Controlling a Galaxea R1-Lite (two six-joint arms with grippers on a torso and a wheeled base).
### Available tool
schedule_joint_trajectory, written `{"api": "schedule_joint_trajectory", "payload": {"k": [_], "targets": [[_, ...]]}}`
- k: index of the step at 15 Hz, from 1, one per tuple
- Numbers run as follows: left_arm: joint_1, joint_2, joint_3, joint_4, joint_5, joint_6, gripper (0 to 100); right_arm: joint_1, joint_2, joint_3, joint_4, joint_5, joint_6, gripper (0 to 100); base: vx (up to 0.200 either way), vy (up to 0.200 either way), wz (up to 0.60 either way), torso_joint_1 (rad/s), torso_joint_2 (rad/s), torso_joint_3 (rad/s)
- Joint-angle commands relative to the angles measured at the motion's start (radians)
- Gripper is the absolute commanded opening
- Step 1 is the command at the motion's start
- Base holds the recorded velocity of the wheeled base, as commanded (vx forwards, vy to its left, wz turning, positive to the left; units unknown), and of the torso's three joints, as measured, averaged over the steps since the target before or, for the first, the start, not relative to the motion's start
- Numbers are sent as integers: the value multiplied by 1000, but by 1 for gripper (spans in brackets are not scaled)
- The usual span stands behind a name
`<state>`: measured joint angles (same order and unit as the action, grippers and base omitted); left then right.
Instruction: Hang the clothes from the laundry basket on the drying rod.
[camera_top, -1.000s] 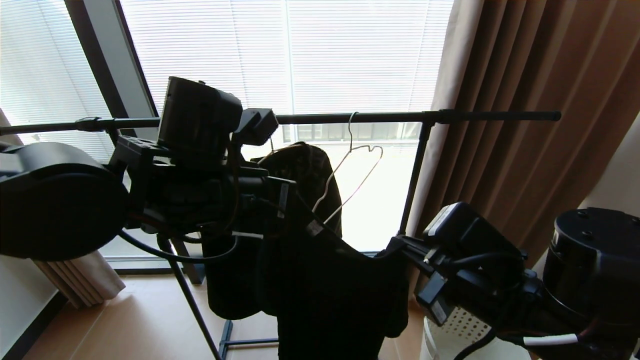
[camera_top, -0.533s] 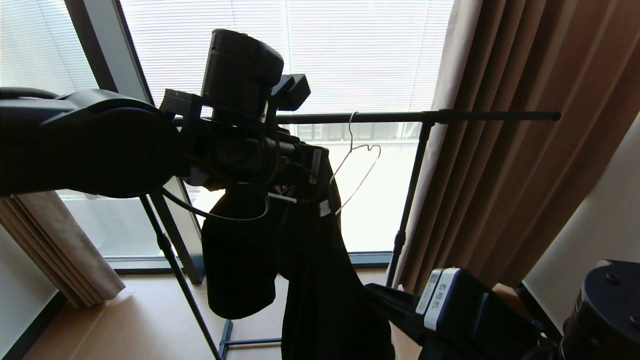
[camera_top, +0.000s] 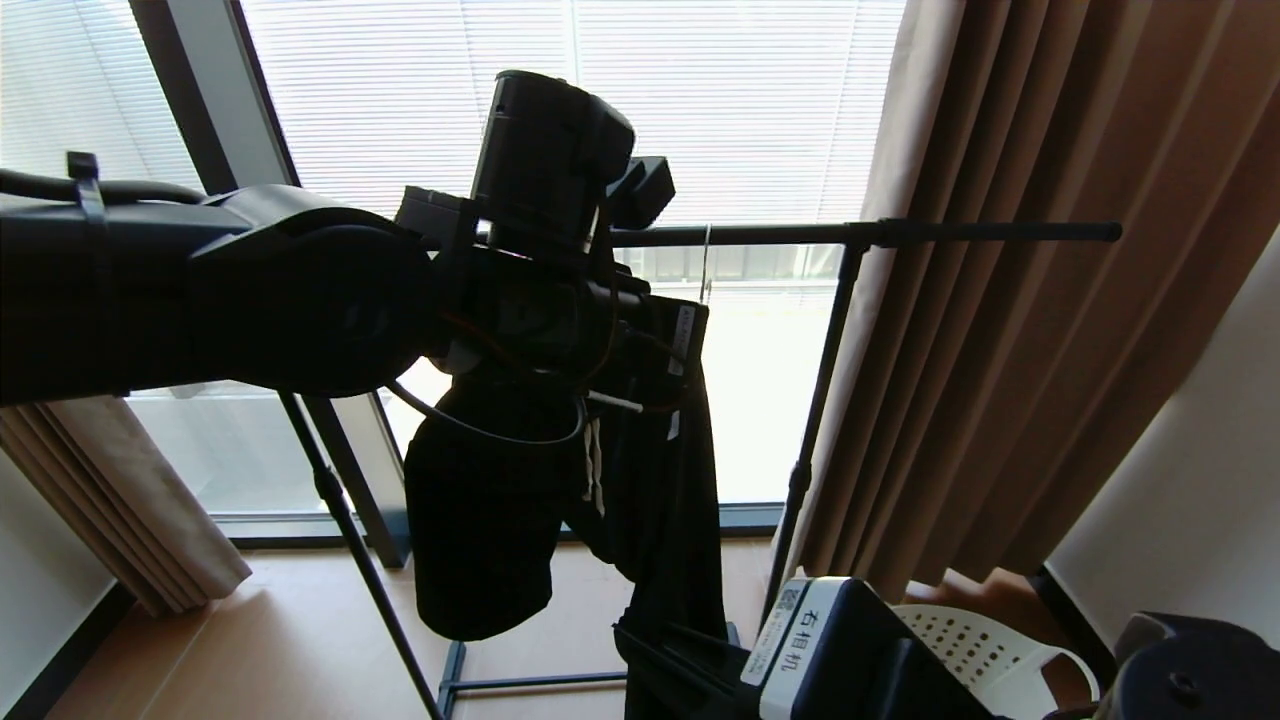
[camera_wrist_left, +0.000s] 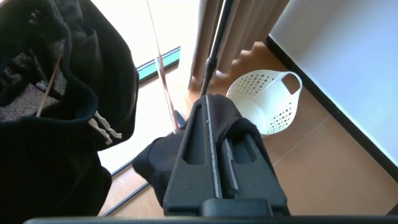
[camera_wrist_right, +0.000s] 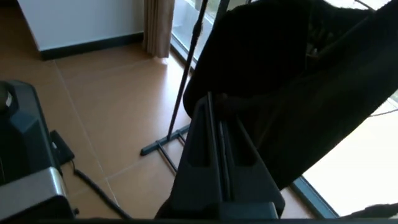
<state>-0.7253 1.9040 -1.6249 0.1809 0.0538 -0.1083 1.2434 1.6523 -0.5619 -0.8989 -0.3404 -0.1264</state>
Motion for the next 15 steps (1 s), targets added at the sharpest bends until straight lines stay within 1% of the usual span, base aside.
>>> {"api": "schedule_joint_trajectory", "payload": {"k": [1,2,3,5,6,7,8,9,10,12,13,14,15], "targets": [[0,0,3,0,-11,-4,0,5,46,0,2,-5,-1,0,0,0,0,0,0,0],[1,-10,7,2,-12,-7,0,2,38,7,11,-8,-4,0,0,0,0,0,0,0],[4,-26,19,2,-14,-5,0,-7,18,10,51,-9,-7,0,0,0,0,0,0,0],[17,-59,42,9,-17,-5,0,-44,-34,5,178,-9,-18,0,0,0,0,0,0,0],[27,-79,68,12,-20,-7,0,-84,-69,-1,275,-8,-48,0,0,0,0,0,0,0],[33,-117,125,12,-31,-7,0,-157,-115,-12,382,-2,-107,0,0,0,0,0,0,0],[38,-154,171,12,-37,-7,0,-220,-132,-21,411,0,-131,0,0,0,0,0,0,0],[38,-154,171,12,-37,-7,0,-220,-132,-21,411,0,-131,0,0,0,0,0,0,0],[43,-200,244,11,-38,-7,0,-332,-126,-61,414,6,-134,0,0,0,0,0,0,0],[38,-241,319,8,-38,-7,0,-423,-114,-98,410,6,-134,0,0,0,0,0,0,0],[33,-267,369,8,-46,-7,0,-483,-98,-127,407,4,-133,0,0,0,0,0,0,0],[33,-267,369,8,-46,-7,0,-483,-98,-127,407,4,-133,0,0,0,0,0,0,0],[1,-301,474,5,-74,-30,0,-553,-74,-179,405,4,-128,0,0,0,0,0,0,0]]}}
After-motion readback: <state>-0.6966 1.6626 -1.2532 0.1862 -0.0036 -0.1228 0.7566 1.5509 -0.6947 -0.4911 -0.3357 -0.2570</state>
